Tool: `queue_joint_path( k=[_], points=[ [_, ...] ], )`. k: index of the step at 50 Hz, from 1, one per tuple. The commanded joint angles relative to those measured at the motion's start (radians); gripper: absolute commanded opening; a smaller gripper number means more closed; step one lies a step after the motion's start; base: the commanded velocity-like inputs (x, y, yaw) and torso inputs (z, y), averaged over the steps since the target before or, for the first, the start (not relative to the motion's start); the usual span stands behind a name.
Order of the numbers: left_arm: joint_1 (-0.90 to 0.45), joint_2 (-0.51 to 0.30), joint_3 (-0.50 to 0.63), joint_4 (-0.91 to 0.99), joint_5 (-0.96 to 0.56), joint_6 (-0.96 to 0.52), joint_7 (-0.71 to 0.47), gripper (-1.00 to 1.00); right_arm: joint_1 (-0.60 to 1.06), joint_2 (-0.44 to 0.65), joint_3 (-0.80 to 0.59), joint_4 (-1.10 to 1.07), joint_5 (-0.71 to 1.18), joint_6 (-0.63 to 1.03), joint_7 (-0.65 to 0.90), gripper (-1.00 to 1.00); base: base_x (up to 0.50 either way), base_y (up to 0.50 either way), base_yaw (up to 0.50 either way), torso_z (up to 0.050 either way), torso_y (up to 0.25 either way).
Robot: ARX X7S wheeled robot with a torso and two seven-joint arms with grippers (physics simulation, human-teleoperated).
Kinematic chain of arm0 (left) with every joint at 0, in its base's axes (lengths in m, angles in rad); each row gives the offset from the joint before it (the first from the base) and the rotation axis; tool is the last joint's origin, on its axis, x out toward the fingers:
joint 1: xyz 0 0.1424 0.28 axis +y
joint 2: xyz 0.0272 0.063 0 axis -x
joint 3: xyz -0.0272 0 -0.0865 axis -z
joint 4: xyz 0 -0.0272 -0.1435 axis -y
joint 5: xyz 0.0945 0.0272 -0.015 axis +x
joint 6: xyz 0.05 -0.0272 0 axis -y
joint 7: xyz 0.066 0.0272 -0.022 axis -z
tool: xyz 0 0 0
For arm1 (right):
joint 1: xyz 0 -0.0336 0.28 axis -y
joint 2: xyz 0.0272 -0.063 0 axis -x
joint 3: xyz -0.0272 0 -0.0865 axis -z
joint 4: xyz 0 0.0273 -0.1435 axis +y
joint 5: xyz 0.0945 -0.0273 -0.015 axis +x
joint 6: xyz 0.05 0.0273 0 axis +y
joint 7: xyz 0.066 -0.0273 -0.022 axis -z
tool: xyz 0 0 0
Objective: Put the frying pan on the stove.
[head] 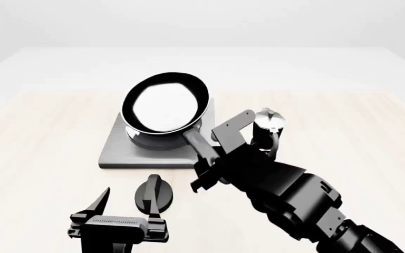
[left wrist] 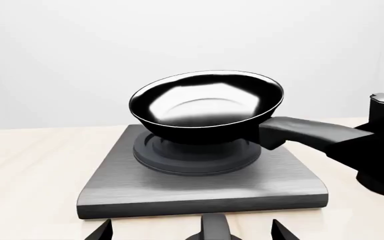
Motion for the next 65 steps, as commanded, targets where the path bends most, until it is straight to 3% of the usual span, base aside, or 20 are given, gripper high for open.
queue_joint_path(
  k=[1,16,17,36,48,65],
  points=[
    [0.001,-0.003,0.000,0.002,-0.004,0.003,-0.001,1.00,0.020,-0.011,0.022,-0.008,-0.063,-0.020,0.009,-1.00,0.00,0.00,0.00,0.000,0.000],
    [-0.003,-0.006,0.004,0.005,-0.005,-0.001,-0.004,1.00,0.024,-0.017,0.009,-0.002,-0.063,-0.016,0.000,-1.00,0.00,0.00,0.00,0.001,0.001],
    [-0.004,-0.006,0.005,0.005,-0.005,-0.002,-0.003,1.00,0.026,-0.023,0.015,0.015,-0.075,-0.022,0.024,1.00,0.00,0.00,0.00,0.000,0.011],
    [0.001,-0.014,0.003,0.014,-0.015,0.002,-0.005,1.00,-0.011,0.015,0.045,-0.087,-0.050,-0.033,0.059,1.00,0.00,0.00,0.00,0.000,0.000],
    [-0.024,-0.051,-0.028,0.095,-0.039,-0.065,-0.032,1.00,-0.227,0.082,0.132,-0.217,-0.164,-0.368,0.188,1.00,0.00,0.00,0.00,0.000,0.000],
    [-0.032,-0.098,-0.019,0.214,-0.031,-0.127,-0.039,1.00,-0.409,0.162,0.224,-0.429,-0.148,-0.521,0.286,1.00,0.00,0.00,0.00,0.000,0.000]
  ],
)
